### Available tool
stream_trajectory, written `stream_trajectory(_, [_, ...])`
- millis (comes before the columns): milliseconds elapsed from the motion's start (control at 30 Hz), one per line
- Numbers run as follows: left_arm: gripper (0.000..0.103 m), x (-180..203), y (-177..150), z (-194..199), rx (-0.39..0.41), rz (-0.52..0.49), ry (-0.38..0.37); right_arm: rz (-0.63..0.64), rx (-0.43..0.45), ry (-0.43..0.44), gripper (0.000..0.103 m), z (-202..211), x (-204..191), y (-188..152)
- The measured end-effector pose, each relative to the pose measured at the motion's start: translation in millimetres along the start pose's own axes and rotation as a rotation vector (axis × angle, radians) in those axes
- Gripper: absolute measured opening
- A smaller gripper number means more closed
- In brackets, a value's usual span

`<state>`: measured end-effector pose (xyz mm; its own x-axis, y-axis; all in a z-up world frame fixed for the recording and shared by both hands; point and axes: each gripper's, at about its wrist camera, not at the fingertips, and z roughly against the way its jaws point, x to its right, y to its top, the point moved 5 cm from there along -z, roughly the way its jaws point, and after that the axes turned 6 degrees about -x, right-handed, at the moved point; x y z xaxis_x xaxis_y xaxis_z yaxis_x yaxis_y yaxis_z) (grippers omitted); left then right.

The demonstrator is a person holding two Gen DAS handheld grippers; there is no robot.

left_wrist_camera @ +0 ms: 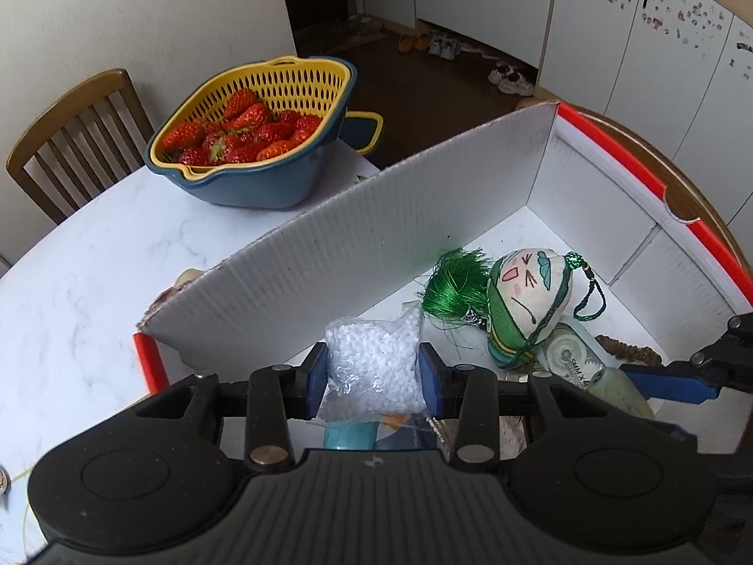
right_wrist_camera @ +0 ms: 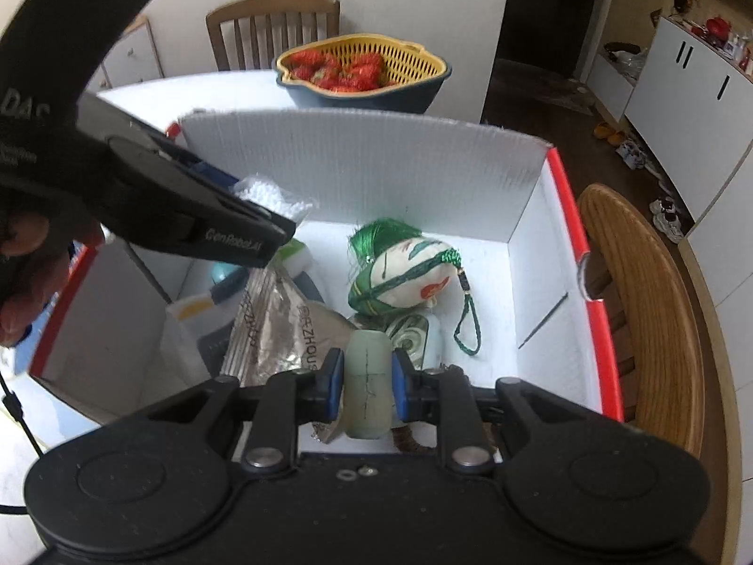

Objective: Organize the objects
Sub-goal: 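Carry the bead bag with the left tool while the right tool carries the cylinder into the shoebox, then open both tools to drop the bead bag and cylinder into the shoebox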

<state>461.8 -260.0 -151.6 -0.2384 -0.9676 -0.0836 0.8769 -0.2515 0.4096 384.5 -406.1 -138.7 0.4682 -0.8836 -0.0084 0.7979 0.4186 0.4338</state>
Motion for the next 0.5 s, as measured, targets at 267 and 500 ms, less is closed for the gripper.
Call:
stream_trajectory(267, [0.041, 4.2, 2.2, -9.7, -0.027, -0.010, 0.005, 0.013, -0.054, -0.002, 0.019, -20.9, -1.0, -2.0])
stream_trajectory(500, [0.043, 3.4, 2.3, -10.7, -0.028, 0.001, -0.007, -0.006, -0.054, 0.017, 0.024, -22.2, -1.1, 0.7])
